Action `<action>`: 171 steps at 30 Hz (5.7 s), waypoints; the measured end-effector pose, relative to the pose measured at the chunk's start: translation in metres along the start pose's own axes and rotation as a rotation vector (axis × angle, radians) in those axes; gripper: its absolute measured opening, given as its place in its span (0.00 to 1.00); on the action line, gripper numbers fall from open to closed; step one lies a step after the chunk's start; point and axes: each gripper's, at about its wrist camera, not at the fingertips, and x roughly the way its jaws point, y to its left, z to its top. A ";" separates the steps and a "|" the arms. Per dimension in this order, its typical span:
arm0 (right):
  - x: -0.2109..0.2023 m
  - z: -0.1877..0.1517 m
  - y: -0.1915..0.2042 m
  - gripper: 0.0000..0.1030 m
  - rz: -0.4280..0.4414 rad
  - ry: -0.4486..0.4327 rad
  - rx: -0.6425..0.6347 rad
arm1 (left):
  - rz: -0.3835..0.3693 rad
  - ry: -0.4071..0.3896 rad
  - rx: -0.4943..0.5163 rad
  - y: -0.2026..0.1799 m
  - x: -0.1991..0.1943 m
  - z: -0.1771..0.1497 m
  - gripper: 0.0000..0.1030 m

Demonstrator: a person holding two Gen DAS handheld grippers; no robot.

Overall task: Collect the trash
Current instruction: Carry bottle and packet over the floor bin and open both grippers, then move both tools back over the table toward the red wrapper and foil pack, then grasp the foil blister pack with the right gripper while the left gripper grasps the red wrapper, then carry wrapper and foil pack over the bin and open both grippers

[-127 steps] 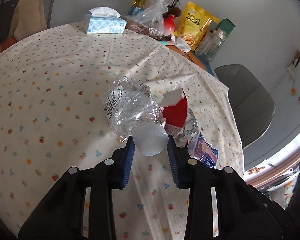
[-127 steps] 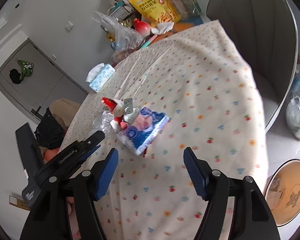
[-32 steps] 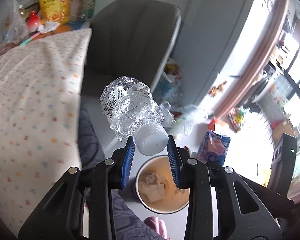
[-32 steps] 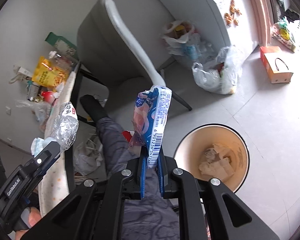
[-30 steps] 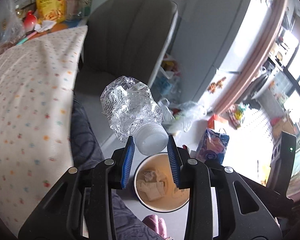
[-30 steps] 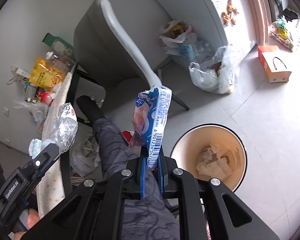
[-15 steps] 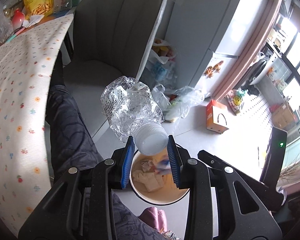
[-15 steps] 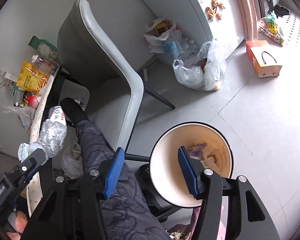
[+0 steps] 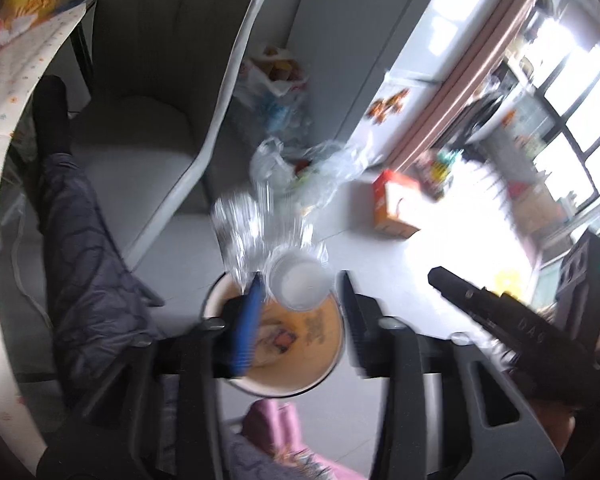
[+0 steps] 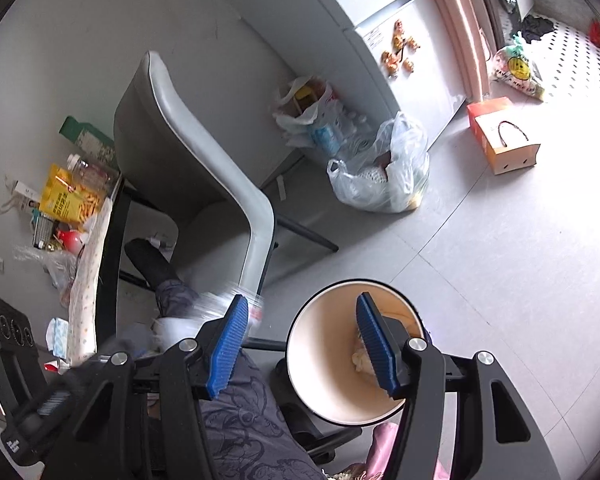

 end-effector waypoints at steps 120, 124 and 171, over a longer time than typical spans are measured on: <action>0.049 -0.117 0.380 0.16 0.463 0.207 -0.661 | 0.418 -0.338 -0.495 0.339 -0.211 -0.025 0.02; 0.034 -0.097 0.347 0.16 0.444 0.175 -0.618 | 0.372 -0.344 -0.419 0.300 -0.210 -0.012 0.02; -0.030 -0.003 0.069 0.55 0.093 -0.002 -0.203 | 0.051 -0.064 0.101 0.004 -0.056 0.012 0.02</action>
